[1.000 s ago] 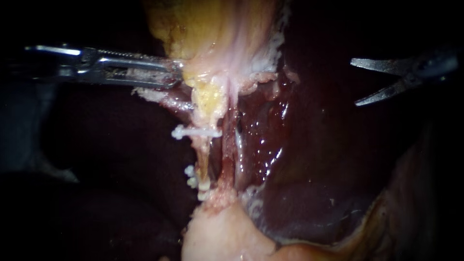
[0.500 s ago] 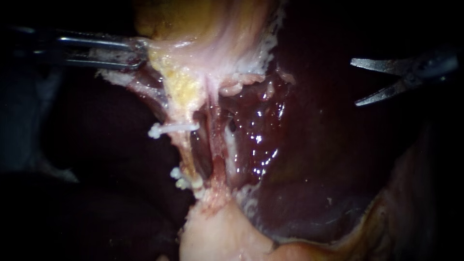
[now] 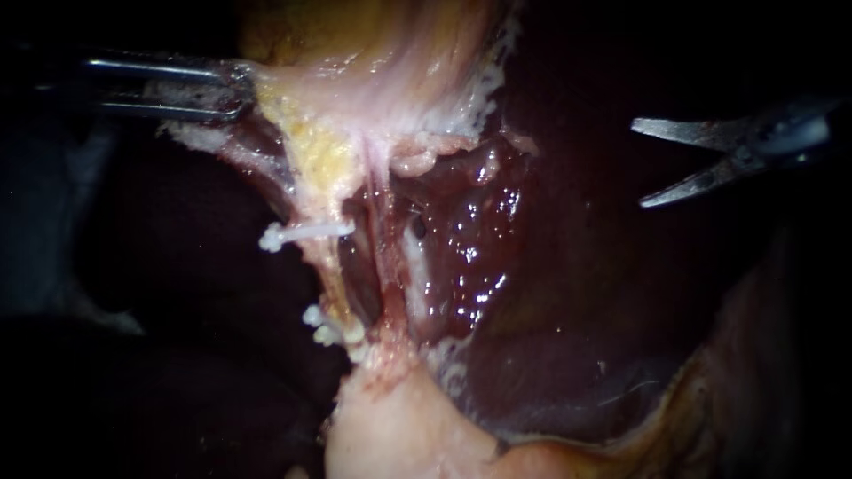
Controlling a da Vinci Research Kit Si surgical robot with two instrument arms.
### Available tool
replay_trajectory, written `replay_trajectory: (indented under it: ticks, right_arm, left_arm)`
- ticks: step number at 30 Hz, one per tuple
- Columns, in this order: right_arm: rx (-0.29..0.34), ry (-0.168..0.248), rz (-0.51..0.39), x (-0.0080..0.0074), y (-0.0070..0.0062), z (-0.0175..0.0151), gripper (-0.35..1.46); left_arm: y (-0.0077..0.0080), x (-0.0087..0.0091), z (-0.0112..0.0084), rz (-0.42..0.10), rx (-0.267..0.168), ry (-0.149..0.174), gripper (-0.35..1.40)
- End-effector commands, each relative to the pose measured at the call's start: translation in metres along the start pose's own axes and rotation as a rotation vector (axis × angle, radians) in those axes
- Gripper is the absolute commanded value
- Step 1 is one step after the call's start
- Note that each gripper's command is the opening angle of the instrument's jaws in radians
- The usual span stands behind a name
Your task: Go to the cutting position left tube
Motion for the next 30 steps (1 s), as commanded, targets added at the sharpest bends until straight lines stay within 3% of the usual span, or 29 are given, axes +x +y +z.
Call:
replay_trajectory:
  ticks: [1, 9, 12, 16, 22, 30]
  right_arm:
    - [0.011, 0.006, 0.006, 0.0006, -0.0004, 0.0005, 1.45]
    - [0.1, 0.076, 0.075, 0.0049, -0.0053, 0.0071, 1.45]
    - [0.123, 0.104, 0.095, 0.006, -0.0072, 0.01, 1.45]
    - [0.169, 0.121, 0.13, 0.0069, -0.0087, 0.0128, 1.45]
    - [0.225, 0.164, 0.174, 0.0077, -0.0093, 0.0161, 1.43]
    - [0.255, 0.163, 0.199, 0.0072, -0.0089, 0.0205, 1.43]
  left_arm:
    - [0.0, 0.0, 0.0, 0.0, 0.001, 0.0, -0.35]
    - [0.0003, -0.0001, 0.0002, 0.0, 0.003, 0.001, -0.35]
    - [0.0004, -0.0002, 0.0002, 0.0, 0.004, 0.002, -0.35]
    - [0.0005, -0.0002, 0.0002, -0.001, 0.005, 0.002, -0.35]
    - [0.0006, -0.0003, 0.0004, -0.001, 0.006, 0.003, -0.35]
    - [0.0007, -0.0003, 0.0005, -0.001, 0.007, 0.004, -0.35]
